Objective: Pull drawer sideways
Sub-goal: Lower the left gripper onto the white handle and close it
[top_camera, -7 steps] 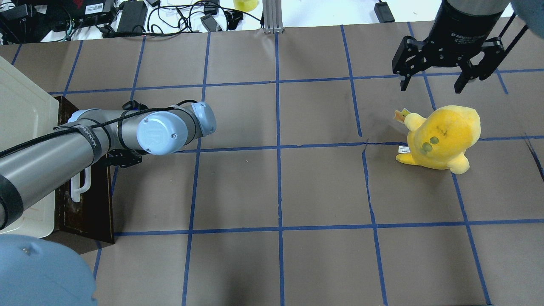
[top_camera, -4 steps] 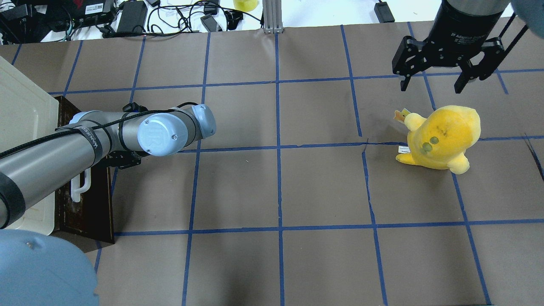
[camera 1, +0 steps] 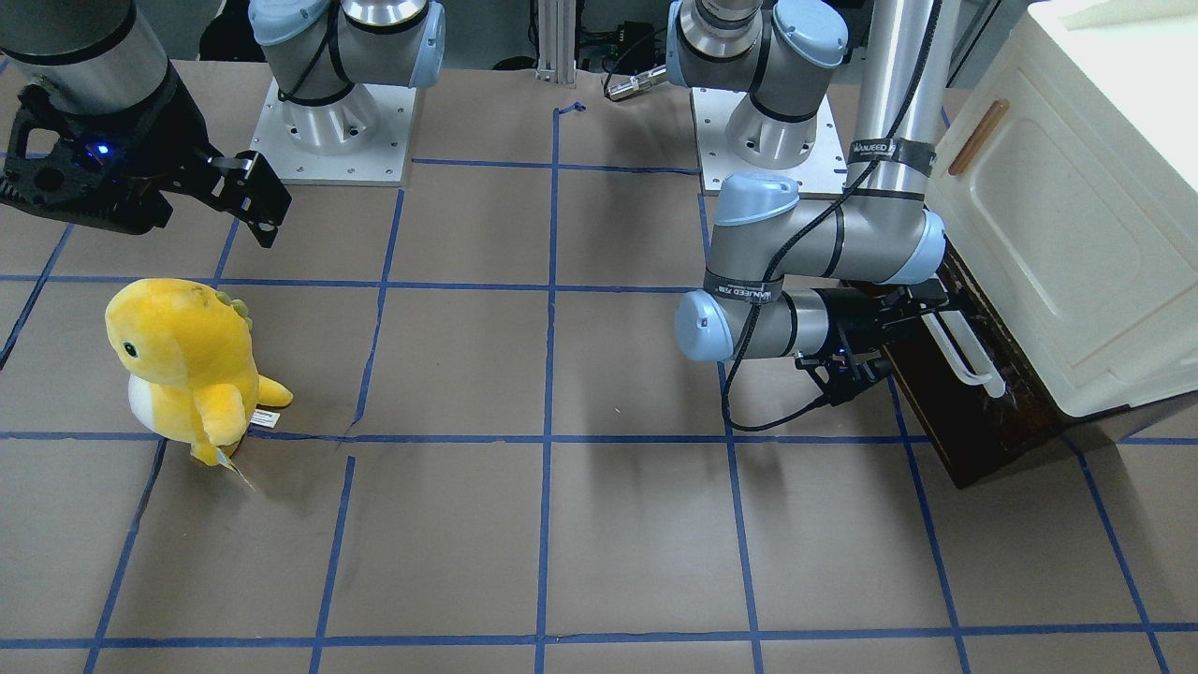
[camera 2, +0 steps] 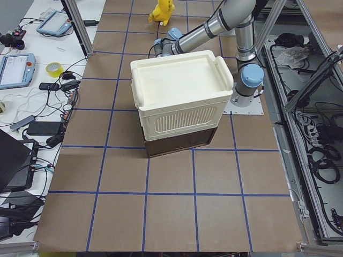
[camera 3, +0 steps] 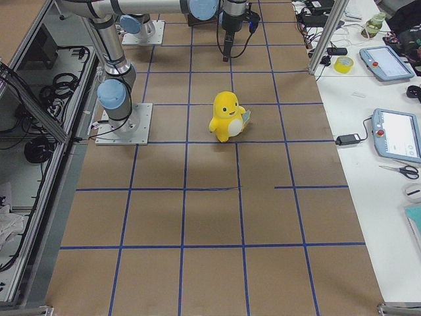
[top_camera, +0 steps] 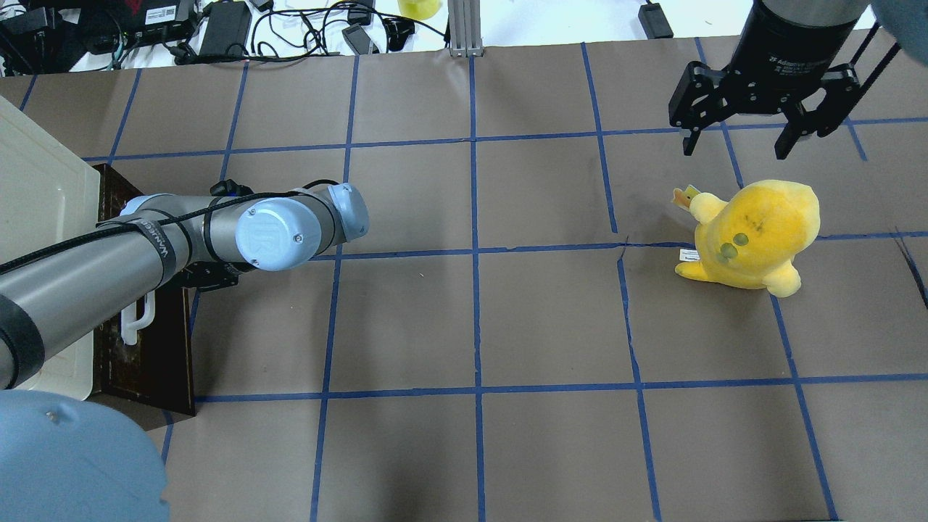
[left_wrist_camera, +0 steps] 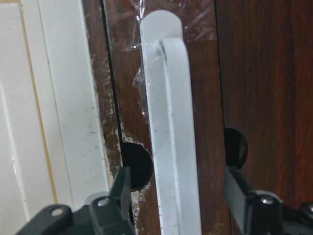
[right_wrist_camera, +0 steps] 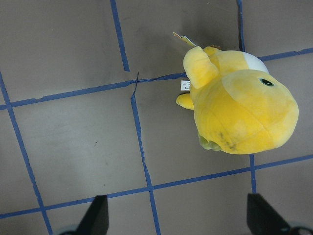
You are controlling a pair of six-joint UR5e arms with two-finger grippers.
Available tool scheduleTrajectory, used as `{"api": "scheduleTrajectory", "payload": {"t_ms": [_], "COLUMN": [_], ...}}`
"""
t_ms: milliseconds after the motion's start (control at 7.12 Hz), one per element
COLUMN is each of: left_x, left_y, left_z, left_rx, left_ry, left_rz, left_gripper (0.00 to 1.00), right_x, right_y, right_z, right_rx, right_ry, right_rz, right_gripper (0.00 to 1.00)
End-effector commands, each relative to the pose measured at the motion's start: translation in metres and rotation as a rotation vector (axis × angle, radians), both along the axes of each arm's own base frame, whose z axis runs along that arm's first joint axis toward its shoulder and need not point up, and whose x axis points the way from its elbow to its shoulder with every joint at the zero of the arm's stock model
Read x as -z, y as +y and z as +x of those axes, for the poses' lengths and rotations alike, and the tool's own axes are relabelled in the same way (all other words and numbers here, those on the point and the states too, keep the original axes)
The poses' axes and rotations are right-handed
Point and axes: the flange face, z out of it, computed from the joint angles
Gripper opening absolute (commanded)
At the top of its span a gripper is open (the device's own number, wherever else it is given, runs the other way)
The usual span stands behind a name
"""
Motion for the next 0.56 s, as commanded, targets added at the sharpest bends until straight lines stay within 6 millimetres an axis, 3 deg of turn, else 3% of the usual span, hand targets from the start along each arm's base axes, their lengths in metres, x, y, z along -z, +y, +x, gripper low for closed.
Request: {"api": "scheduleTrajectory", "payload": {"t_ms": [0, 421], "left_x": [0.0030, 0.0052], "left_y": [0.0028, 0.0025], "left_z": [0.0003, 0.0010], "left_rx": [-0.003, -0.005], "left_ry": [-0.006, -0.007], "left_rz": [-0.014, -0.012], "left_gripper": [0.61, 0.56], "right_x": [0.0000, 0.0000], "right_y": [0.0000, 0.0000], "right_z": [0.0001, 0.0001], "right_rx": [0.000, 0.000], "right_ry": [0.000, 0.000], "right_rz": [0.000, 0.000], "right_gripper": [1.00, 1.00]}}
